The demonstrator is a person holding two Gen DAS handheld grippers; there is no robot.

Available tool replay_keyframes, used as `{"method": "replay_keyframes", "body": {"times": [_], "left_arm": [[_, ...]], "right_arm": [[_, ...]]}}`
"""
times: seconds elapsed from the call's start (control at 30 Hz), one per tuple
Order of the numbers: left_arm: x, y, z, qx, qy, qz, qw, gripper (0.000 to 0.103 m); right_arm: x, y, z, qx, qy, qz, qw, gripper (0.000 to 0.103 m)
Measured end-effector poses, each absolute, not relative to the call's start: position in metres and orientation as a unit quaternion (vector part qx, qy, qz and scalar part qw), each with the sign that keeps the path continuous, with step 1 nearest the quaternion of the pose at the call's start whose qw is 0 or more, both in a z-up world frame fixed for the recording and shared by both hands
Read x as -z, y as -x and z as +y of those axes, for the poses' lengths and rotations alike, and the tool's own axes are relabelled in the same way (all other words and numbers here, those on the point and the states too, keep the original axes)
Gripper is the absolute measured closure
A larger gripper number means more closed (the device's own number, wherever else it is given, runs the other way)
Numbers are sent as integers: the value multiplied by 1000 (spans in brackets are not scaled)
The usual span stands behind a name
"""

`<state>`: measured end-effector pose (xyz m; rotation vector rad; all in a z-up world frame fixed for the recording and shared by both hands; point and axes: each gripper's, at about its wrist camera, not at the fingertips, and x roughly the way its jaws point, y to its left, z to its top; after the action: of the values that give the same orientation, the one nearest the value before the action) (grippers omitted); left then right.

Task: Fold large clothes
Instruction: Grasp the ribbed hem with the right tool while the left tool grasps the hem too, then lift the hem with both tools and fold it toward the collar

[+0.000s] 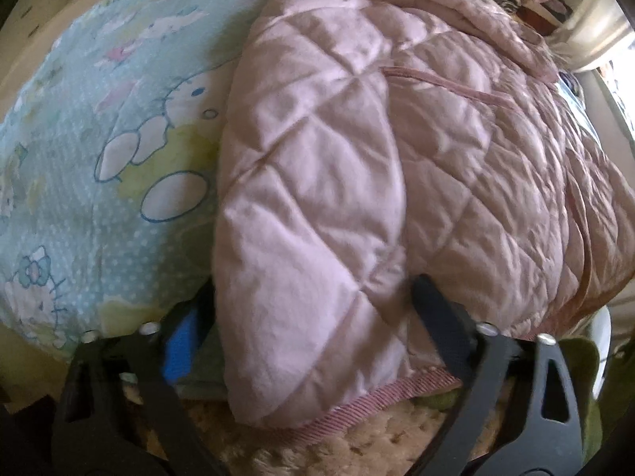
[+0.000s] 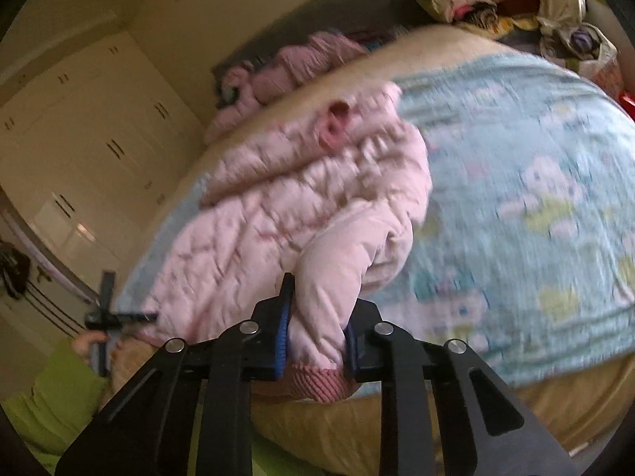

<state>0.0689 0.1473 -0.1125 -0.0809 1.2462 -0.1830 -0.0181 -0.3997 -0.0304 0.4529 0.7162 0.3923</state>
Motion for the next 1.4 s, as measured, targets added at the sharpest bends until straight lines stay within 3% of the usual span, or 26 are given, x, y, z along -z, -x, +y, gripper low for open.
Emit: {"method": "replay_keyframes", "body": {"times": [0.27, 0.43, 0.57, 0.63, 0.77, 0.9, 0.93, 1.4], "left_arm": [[105, -56, 125, 103, 11, 556, 824, 59], [98, -57, 126, 113, 16, 540, 834, 80], [89, -60, 132, 125, 41, 526, 840, 85], [80, -57, 133, 130, 43, 510, 849, 86], [60, -49, 140, 137, 58, 478, 866, 87], [42, -47, 140, 139, 58, 453, 879, 89], [38, -46, 139, 138, 55, 448, 881, 89], [2, -55, 135, 129, 53, 385, 912, 89]], "right_arm": [[29, 2, -392, -189, -197, 359, 893, 82], [51, 4, -389, -185, -196, 397, 877, 75], [71, 4, -387, -173, -190, 435, 863, 64], [82, 4, -385, -166, -185, 460, 853, 46], [103, 6, -381, -144, -165, 492, 842, 43], [89, 13, -378, -164, -151, 468, 855, 75], [82, 13, -378, -169, -148, 458, 860, 79], [-2, -16, -382, -204, -184, 314, 909, 84]]}}
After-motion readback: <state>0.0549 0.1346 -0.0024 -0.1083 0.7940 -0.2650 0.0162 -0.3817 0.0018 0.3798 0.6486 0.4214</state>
